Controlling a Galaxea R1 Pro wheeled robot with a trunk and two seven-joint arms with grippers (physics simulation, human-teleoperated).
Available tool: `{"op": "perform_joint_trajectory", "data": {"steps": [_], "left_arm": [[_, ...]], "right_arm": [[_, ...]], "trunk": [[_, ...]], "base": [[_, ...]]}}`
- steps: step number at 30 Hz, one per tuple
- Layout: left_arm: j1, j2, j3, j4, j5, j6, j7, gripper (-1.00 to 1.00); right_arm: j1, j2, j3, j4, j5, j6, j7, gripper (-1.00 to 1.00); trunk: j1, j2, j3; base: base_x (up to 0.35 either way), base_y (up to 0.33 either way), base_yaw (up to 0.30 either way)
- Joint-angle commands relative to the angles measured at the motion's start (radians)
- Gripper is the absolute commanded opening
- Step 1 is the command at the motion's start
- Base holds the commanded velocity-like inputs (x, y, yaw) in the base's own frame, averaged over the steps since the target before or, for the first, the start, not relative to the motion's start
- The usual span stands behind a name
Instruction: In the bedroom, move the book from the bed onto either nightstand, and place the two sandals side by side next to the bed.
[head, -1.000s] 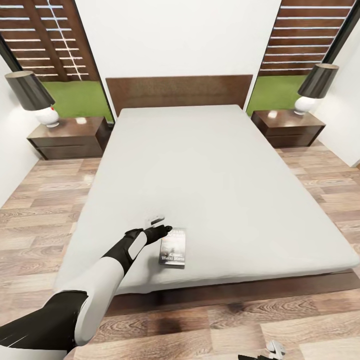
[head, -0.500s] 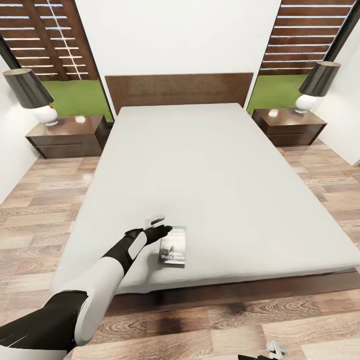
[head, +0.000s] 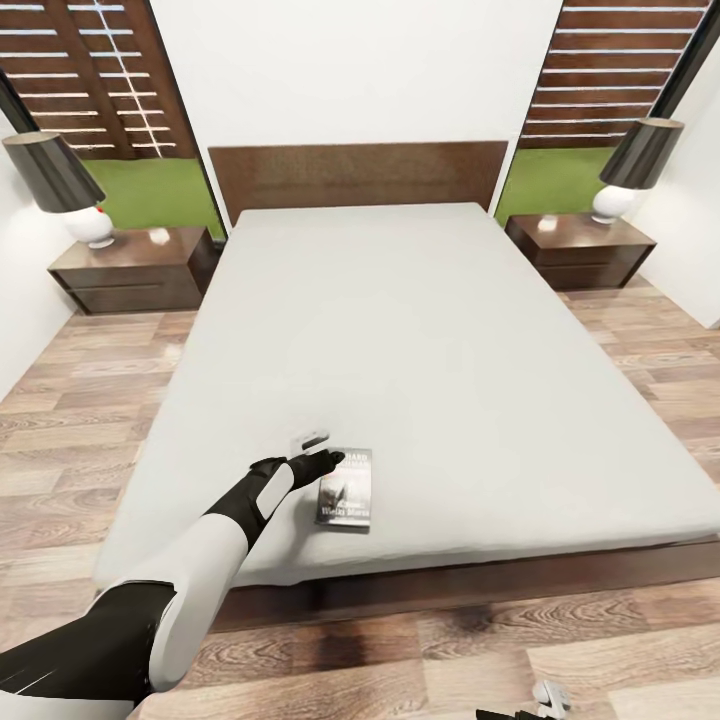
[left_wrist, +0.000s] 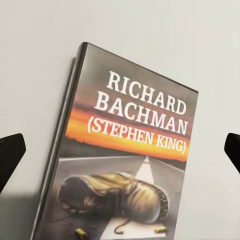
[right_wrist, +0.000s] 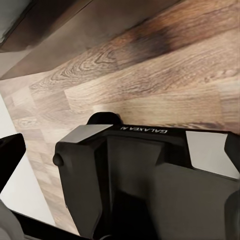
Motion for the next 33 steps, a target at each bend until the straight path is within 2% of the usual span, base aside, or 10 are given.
{"op": "perform_joint_trajectory", "data": {"steps": [1,15,27,33], "left_arm": [[0.000,0.000,0.002,-0.001,0.004,0.005,-0.001,1.00],[0.000,0.000,0.003,-0.001,0.004,0.005,-0.003,1.00],[0.000,0.000,0.003,-0.001,0.004,0.006,-0.003,1.00],[0.000,0.000,0.002,-0.001,0.004,0.005,-0.003,1.00]], "right_arm": [[-0.001,0.000,0.007,0.003,-0.011,0.005,0.005,1.00],[-0.001,0.000,0.007,0.003,-0.011,0.005,0.005,1.00],[-0.001,0.000,0.007,0.003,-0.011,0.005,0.005,1.00],[-0.001,0.000,0.007,0.003,-0.011,0.005,0.005,1.00]], "trunk": [[0.004,-0.008,-0.004],[0.058,-0.106,-0.048],[0.058,-0.106,-0.048],[0.081,-0.148,-0.067]], "base": [[0.000,0.000,0.000],[0.000,0.000,0.000],[0.000,0.000,0.000],[0.000,0.000,0.000]]}}
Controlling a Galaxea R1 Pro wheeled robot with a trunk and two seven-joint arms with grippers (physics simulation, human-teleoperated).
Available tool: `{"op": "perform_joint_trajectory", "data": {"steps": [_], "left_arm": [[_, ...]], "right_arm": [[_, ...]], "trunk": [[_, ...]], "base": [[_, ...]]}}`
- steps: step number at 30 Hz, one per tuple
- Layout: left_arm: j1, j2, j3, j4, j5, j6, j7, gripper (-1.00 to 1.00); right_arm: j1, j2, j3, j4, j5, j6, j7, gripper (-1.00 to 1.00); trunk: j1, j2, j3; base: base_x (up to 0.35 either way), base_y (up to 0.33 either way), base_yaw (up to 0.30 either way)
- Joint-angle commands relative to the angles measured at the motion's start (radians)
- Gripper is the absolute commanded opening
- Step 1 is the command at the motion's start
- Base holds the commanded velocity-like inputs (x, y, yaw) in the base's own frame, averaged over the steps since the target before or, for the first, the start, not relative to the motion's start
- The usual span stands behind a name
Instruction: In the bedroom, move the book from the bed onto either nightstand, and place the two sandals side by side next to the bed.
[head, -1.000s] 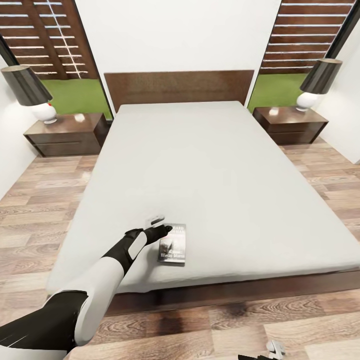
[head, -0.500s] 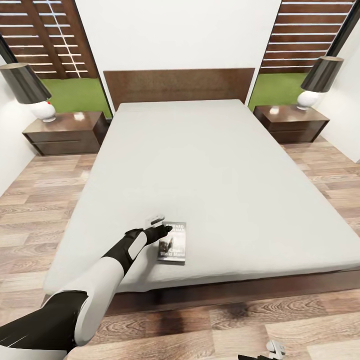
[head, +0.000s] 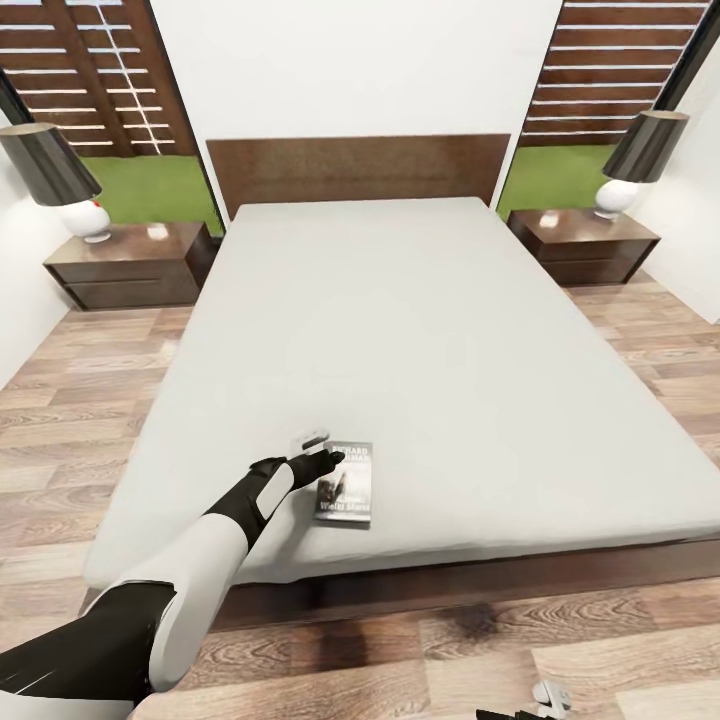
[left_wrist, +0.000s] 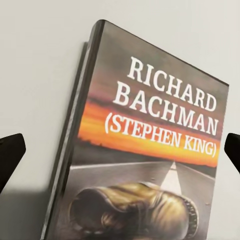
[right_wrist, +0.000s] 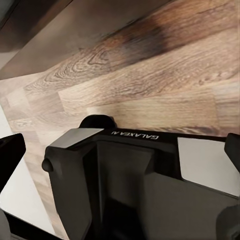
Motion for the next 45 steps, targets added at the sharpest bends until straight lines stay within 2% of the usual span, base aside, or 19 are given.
{"op": "perform_joint_trajectory", "data": {"steps": [1,4,17,23,34,45], "left_arm": [[0.000,0.000,0.002,-0.001,0.004,0.005,-0.001,1.00],[0.000,0.000,0.002,-0.001,0.004,0.006,-0.001,1.00],[0.000,0.000,0.002,-0.001,0.004,0.006,-0.001,1.00],[0.000,0.000,0.002,-0.001,0.004,0.006,-0.001,1.00],[0.001,0.000,0.001,-0.001,0.004,0.007,-0.001,1.00],[0.001,-0.001,0.001,-0.001,0.004,0.006,-0.001,1.00]], "right_arm": [[-0.001,0.000,0.007,0.003,-0.011,0.005,0.005,1.00],[-0.001,0.000,0.007,0.003,-0.011,0.005,0.005,1.00],[-0.002,0.000,0.007,0.003,-0.011,0.005,0.005,1.00],[-0.001,0.000,0.007,0.003,-0.011,0.005,0.005,1.00],[-0.001,0.000,0.007,0.003,-0.011,0.005,0.005,1.00],[-0.001,0.000,0.007,0.003,-0.011,0.005,0.005,1.00]], "trunk": [[0.004,-0.008,-0.004],[0.015,-0.029,-0.013],[0.015,-0.029,-0.013],[0.038,-0.071,-0.032],[0.038,-0.071,-0.032],[0.038,-0.071,-0.032]], "base": [[0.000,0.000,0.000],[0.000,0.000,0.000],[0.000,0.000,0.000],[0.000,0.000,0.000],[0.007,0.000,0.000],[0.149,0.000,0.000]]}}
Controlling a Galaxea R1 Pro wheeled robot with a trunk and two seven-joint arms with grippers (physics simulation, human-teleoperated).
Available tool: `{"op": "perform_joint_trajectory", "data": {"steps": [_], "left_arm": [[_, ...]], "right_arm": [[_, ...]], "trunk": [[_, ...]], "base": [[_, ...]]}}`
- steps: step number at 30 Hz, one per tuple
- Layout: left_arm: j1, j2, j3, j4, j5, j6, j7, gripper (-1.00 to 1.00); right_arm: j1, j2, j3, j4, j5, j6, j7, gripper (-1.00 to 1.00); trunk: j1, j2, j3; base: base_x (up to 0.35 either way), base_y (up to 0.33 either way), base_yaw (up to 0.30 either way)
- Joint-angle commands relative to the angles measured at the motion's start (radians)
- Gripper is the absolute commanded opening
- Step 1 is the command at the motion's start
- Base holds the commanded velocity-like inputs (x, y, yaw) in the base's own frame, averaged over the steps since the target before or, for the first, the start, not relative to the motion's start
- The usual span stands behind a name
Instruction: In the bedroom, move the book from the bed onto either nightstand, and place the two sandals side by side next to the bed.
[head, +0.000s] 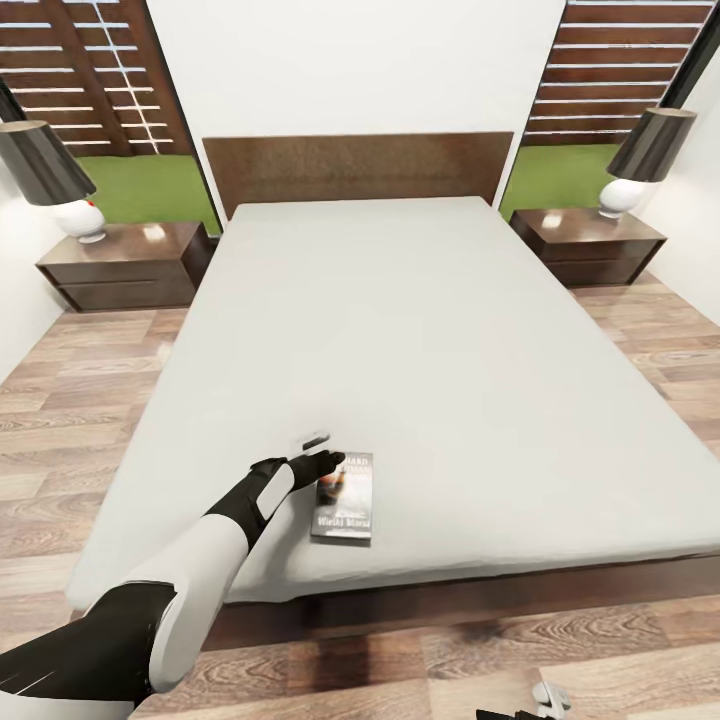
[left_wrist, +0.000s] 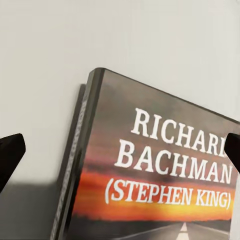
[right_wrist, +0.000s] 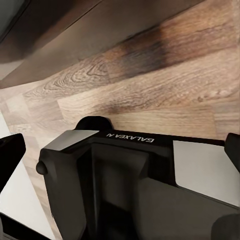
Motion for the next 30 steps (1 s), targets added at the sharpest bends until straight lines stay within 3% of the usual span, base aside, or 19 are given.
{"op": "perform_joint_trajectory", "data": {"steps": [1,30], "left_arm": [[0.000,0.000,0.002,-0.001,0.004,0.006,-0.001,1.00],[0.000,0.000,0.001,0.000,0.004,0.005,-0.001,1.00]], "right_arm": [[-0.001,0.000,0.007,0.003,-0.011,0.005,0.005,1.00],[-0.001,0.000,0.007,0.003,-0.011,0.005,0.005,1.00]], "trunk": [[0.000,0.000,-0.001],[0.000,0.000,-0.001]], "base": [[0.023,0.000,0.000],[0.043,-0.014,0.000]]}}
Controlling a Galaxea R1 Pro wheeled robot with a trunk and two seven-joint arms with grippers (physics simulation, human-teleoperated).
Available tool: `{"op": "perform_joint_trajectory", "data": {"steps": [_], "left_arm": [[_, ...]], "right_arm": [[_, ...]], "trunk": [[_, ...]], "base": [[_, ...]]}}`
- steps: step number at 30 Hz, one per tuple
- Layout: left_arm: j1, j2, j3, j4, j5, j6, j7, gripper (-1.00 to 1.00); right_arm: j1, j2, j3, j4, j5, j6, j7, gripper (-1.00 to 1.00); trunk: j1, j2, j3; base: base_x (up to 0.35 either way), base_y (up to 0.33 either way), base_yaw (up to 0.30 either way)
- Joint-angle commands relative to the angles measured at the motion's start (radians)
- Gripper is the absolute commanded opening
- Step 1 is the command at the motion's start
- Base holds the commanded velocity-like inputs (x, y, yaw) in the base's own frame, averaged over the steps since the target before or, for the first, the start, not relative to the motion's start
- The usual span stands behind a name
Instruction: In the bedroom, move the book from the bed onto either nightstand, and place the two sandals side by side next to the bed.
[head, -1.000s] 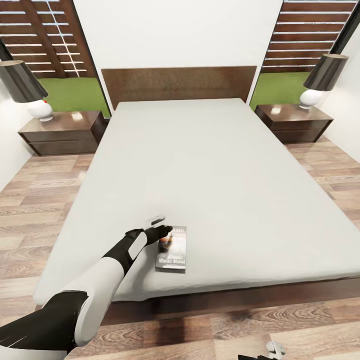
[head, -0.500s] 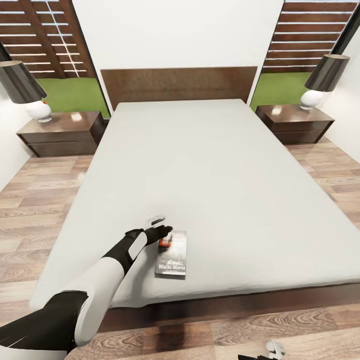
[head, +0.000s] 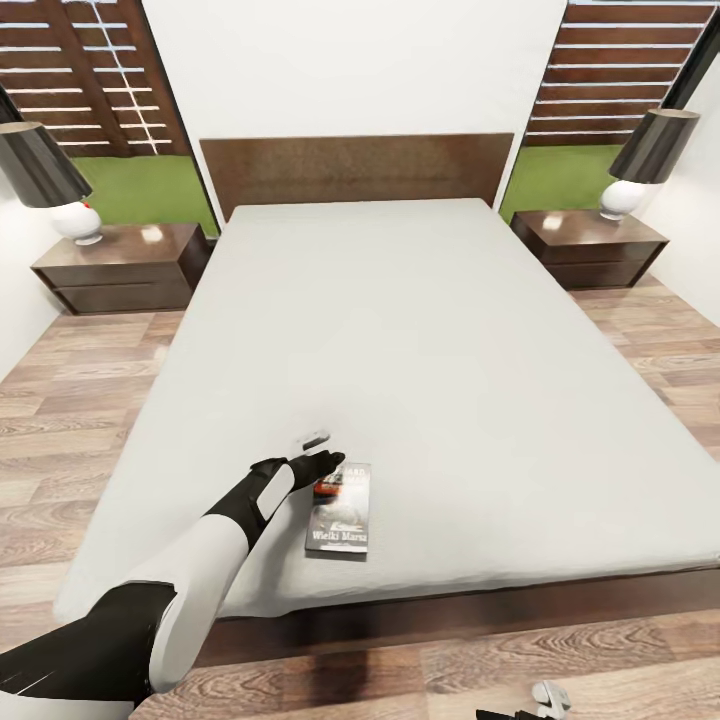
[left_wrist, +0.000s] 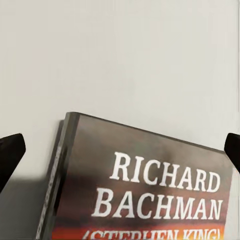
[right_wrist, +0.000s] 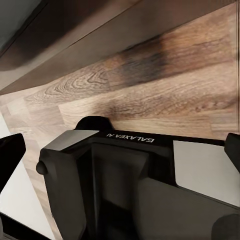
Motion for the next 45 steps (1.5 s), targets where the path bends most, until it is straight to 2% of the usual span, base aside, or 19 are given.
{"op": "perform_joint_trajectory", "data": {"steps": [1,45], "left_arm": [[0.000,0.000,0.002,-0.001,0.004,0.005,-0.001,1.00],[0.000,0.000,0.003,-0.001,0.004,0.005,-0.001,1.00]], "right_arm": [[-0.001,0.000,0.007,0.003,-0.011,0.005,0.005,1.00],[-0.001,0.000,0.008,0.003,-0.011,0.005,0.006,1.00]], "trunk": [[0.000,0.000,-0.001],[0.000,0.000,-0.001]], "base": [[0.000,-0.202,0.000],[-0.006,-0.011,-0.028]]}}
